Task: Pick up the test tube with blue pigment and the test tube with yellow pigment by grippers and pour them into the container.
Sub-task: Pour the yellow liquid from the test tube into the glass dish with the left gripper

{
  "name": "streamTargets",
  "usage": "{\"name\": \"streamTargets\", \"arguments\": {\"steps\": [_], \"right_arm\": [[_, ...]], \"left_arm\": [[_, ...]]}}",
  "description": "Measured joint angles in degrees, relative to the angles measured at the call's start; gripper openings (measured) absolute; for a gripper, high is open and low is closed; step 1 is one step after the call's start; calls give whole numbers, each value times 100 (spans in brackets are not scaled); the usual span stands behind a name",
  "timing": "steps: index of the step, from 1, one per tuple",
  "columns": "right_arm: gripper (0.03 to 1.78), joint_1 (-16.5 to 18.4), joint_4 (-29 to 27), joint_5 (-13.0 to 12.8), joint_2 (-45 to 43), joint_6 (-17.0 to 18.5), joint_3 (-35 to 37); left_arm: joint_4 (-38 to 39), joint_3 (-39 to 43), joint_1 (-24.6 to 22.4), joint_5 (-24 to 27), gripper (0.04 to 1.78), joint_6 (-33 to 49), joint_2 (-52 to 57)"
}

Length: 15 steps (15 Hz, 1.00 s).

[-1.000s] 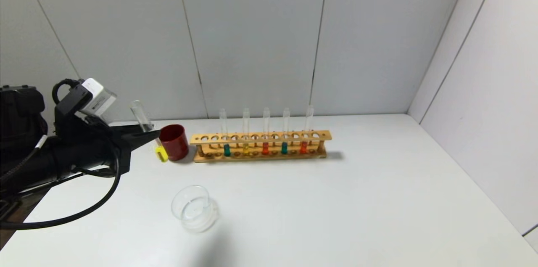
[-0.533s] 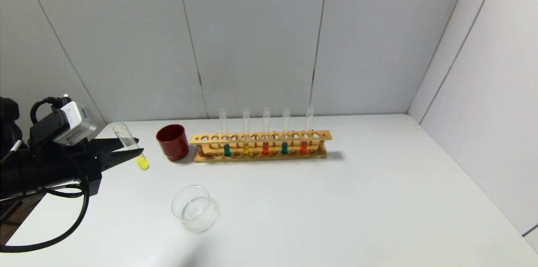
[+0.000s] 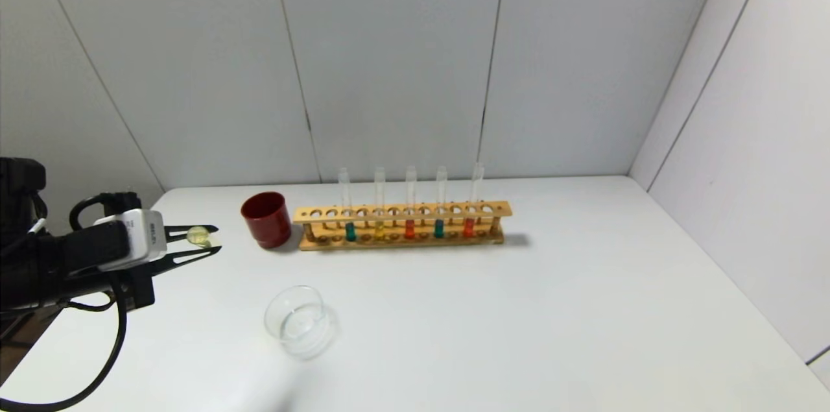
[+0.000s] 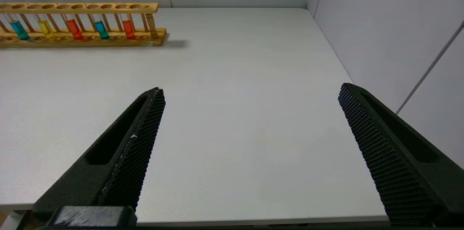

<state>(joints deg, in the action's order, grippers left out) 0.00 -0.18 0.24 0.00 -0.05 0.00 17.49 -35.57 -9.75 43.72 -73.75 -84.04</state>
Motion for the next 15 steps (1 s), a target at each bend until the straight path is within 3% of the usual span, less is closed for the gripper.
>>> {"name": "streamTargets", "arguments": {"steps": [4, 10, 15], "right_arm": [[175, 0, 0, 0, 0, -2, 0], [175, 0, 0, 0, 0, -2, 0], [175, 0, 0, 0, 0, -2, 0]], "left_arm": [[28, -26, -2, -345, 31, -706, -22], [325, 254, 28, -445, 31, -1693, -182], [1172, 488, 111, -402, 31, -2220, -463]]}}
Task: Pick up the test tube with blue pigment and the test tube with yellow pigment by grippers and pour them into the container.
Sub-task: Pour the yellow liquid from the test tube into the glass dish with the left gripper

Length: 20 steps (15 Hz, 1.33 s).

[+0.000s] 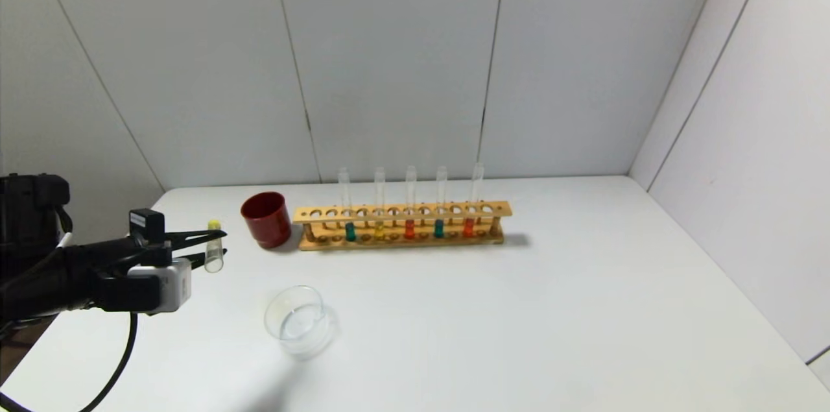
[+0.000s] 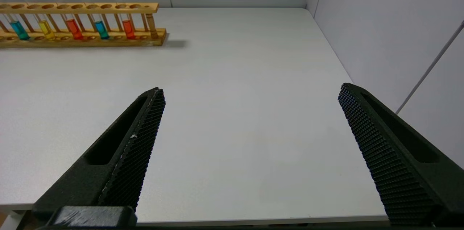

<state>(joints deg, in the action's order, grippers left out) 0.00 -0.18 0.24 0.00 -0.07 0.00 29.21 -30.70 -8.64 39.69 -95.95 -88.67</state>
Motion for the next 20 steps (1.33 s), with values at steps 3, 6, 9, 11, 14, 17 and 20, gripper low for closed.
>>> {"name": "streamTargets", "arguments": {"steps": [3, 6, 9, 11, 14, 17, 20], "right_arm": [[175, 0, 0, 0, 0, 0, 0], [175, 0, 0, -2, 0, 0, 0], [175, 0, 0, 0, 0, 0, 0], [175, 0, 0, 0, 0, 0, 0], [175, 0, 0, 0, 0, 0, 0], [175, 0, 0, -2, 0, 0, 0], [175, 0, 0, 0, 0, 0, 0]], "left_arm": [[67, 44, 126, -22, 31, -41, -110], [455, -4, 221, -22, 31, -94, -333], [1445, 18, 241, 29, 31, -116, -636], [1676, 52, 252, 27, 31, -143, -777], [1829, 49, 324, -1, 31, -221, -1008], [2107, 24, 335, 18, 31, -422, -1320], [2336, 30, 333, 38, 31, -584, -1541]]}}
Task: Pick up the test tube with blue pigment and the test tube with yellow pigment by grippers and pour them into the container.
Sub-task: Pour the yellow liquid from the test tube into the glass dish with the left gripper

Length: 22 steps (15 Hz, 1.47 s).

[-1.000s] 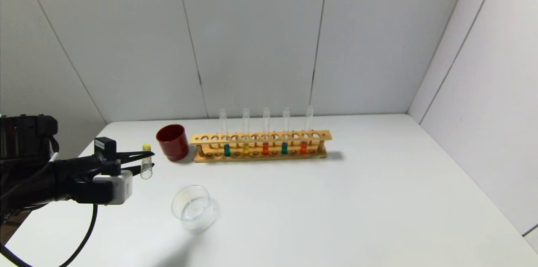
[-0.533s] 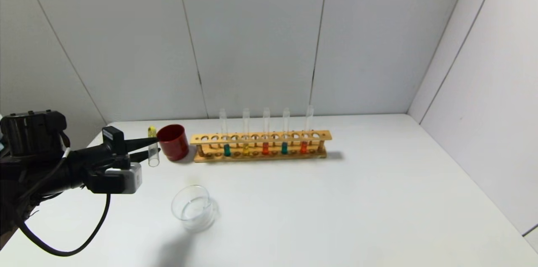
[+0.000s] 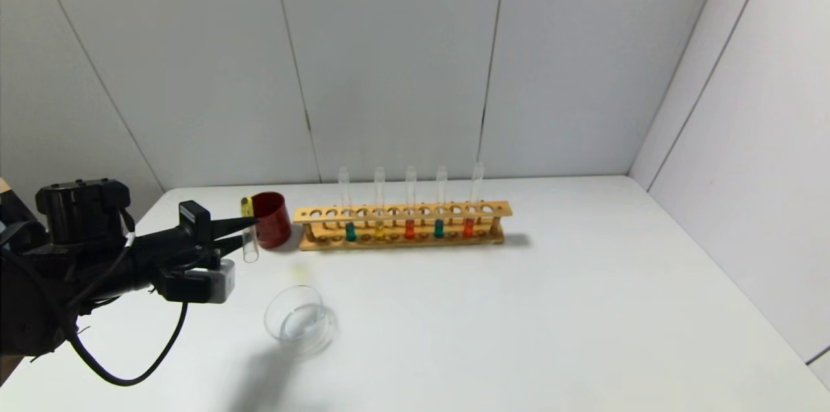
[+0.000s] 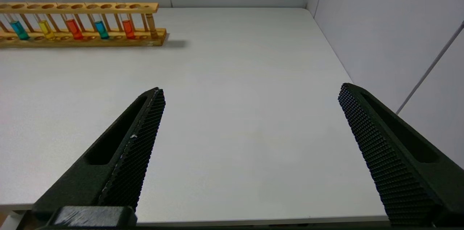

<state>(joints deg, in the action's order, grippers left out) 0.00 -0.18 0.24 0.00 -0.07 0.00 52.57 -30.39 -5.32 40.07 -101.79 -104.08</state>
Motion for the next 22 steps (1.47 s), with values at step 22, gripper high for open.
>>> {"name": "streamTargets", "arguments": {"steps": [22], "right_arm": [[175, 0, 0, 0, 0, 0, 0]], "left_arm": [[168, -229, 68, -113, 31, -450, -912]]}}
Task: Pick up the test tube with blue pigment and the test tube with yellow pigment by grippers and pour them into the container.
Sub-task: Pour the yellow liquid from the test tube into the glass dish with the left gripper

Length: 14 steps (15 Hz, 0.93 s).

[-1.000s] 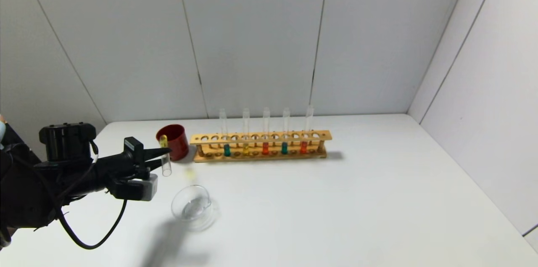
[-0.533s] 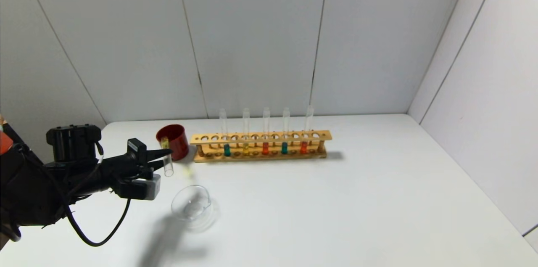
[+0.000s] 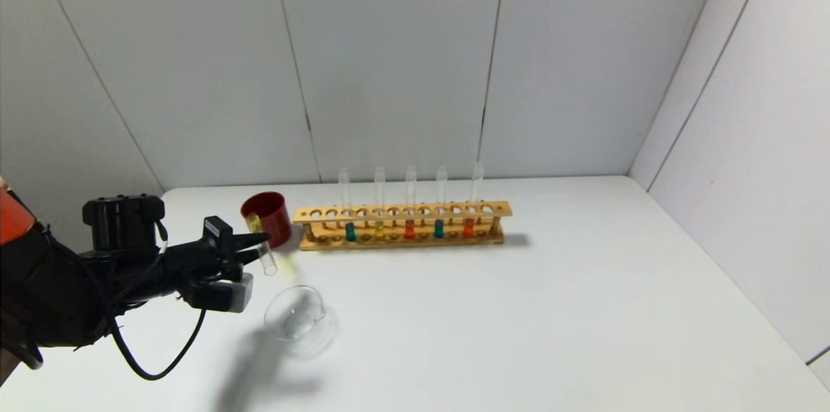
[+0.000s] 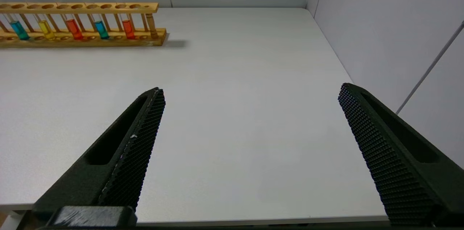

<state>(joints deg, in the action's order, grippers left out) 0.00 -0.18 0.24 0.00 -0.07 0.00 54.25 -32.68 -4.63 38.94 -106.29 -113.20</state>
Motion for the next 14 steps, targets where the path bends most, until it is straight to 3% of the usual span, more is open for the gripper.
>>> {"name": "streamTargets", "arguments": {"steps": [14], "right_arm": [[175, 0, 0, 0, 0, 0, 0]], "left_arm": [[-43, 60, 17, 56, 31, -645, -90]]}}
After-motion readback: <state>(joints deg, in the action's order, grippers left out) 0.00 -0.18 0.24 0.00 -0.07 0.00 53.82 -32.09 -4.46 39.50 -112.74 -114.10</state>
